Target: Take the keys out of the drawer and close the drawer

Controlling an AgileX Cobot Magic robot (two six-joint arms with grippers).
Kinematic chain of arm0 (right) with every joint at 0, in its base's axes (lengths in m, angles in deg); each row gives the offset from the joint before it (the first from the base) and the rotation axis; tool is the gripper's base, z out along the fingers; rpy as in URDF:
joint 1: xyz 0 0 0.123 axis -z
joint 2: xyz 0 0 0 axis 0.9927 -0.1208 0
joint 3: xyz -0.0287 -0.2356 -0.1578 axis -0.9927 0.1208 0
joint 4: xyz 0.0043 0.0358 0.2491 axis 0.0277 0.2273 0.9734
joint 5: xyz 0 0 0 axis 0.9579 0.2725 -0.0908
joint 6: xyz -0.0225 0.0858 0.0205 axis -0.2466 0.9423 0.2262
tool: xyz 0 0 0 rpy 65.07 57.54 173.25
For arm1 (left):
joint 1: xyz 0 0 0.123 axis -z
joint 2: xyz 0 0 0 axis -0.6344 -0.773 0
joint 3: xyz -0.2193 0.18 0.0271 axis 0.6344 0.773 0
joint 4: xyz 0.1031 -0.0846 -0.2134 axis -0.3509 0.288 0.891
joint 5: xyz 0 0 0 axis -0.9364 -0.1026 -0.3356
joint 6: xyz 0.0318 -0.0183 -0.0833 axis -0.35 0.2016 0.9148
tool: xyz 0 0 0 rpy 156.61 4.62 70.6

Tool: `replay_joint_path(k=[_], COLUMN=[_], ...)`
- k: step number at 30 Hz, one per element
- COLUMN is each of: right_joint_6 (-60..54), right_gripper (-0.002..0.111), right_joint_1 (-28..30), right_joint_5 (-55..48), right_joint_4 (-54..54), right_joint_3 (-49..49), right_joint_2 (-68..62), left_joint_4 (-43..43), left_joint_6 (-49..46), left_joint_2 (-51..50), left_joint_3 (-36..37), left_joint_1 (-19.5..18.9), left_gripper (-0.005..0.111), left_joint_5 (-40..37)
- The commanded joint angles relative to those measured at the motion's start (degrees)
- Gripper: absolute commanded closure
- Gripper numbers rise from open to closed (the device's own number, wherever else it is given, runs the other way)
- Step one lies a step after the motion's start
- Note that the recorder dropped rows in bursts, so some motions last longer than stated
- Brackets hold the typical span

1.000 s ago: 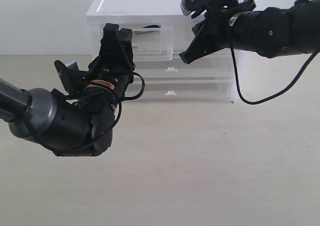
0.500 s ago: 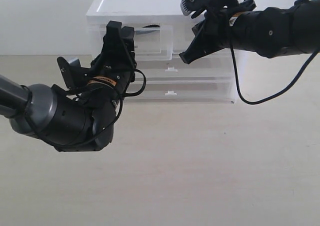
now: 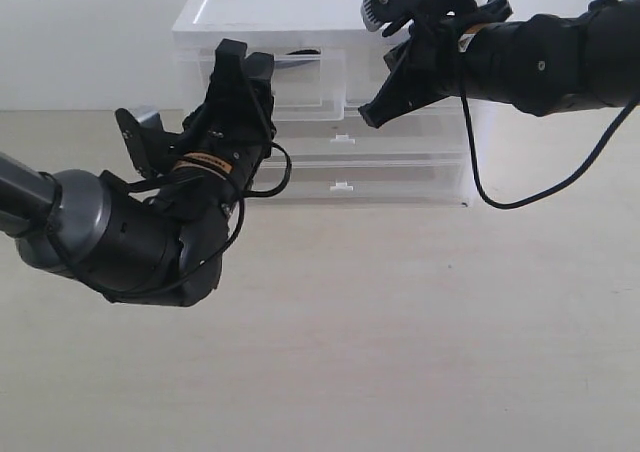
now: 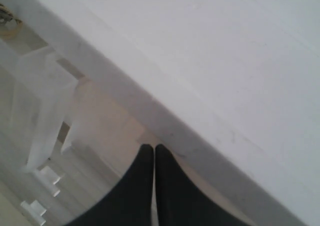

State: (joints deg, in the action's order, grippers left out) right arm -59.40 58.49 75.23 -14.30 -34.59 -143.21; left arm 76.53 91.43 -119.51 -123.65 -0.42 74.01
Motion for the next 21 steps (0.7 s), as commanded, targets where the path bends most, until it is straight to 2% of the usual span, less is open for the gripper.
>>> replay_joint_path(k=[1,21], right_joint_6=[-0.26,0.19], right_gripper=[0.109,0.109], right_joint_1=[0.74,0.74], right_joint_5=[3.08,2.86], right_joint_4=[0.64,0.64], right_joint_3=[-0.97,-0.97], right_joint_2=[0.01,0.01], left_joint_4=[-1.29,0.50], left_joint_6=[0.21,0.21], left_joint_2=[-0.10,-0.10], left_joint_3=[2.59,1.08], left_joint_1=[-0.06,-0.68], left_gripper=[0.060,0.060], left_joint_5=[1.09,1.09])
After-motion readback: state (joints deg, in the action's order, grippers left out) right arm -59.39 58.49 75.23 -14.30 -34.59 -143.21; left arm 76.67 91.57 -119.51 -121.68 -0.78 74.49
